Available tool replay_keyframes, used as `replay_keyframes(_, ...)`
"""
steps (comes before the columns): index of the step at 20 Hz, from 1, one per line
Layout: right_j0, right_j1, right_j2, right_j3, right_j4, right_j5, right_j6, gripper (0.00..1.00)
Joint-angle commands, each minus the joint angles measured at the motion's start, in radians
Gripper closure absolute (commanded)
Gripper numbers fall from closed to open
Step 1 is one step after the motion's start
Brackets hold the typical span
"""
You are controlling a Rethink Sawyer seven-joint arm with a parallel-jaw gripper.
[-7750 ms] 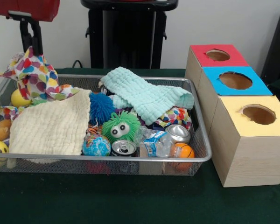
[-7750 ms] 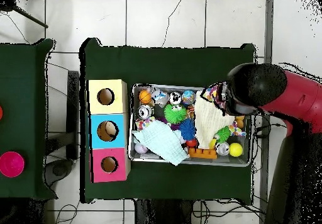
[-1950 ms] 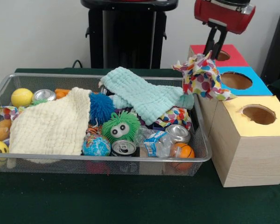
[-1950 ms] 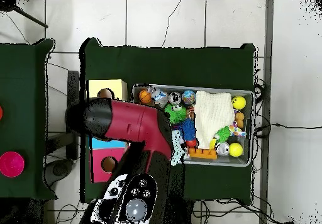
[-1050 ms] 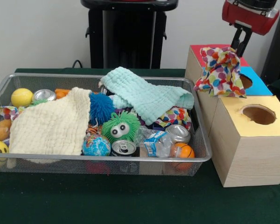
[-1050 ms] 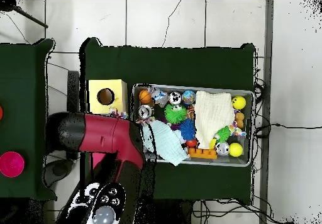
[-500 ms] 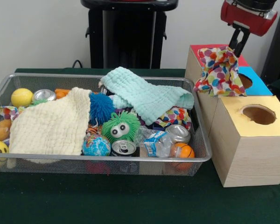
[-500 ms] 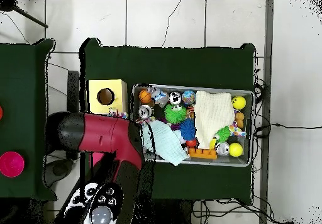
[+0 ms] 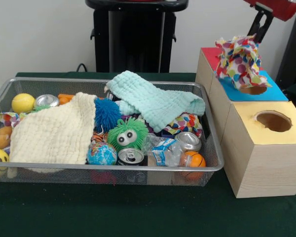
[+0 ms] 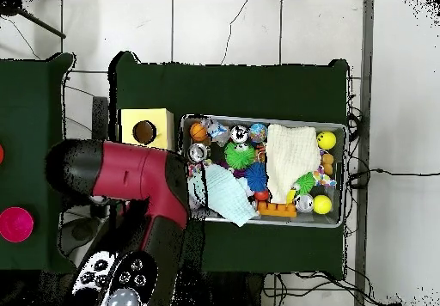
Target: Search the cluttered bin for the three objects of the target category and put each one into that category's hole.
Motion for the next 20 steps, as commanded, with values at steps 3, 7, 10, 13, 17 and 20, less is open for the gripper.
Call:
replay_keyframes(3,-0.006,0.064,0.009,-0.161,0.029,0.185,0.383,1.00)
replay_keyframes(7,-0.029,0.093,0.036,-0.146,0.028,0.113,0.360,1.00)
replay_keyframes(10,-0.040,0.118,0.043,-0.162,0.019,0.104,0.355,1.00)
replay_keyframes(13,-0.058,0.124,0.050,-0.161,0.019,0.091,0.330,1.00)
replay_keyframes(17,-0.083,0.141,0.059,-0.175,0.017,0.086,0.298,1.00)
replay_keyframes(20,-0.097,0.158,0.070,-0.192,0.012,0.085,0.274,1.00)
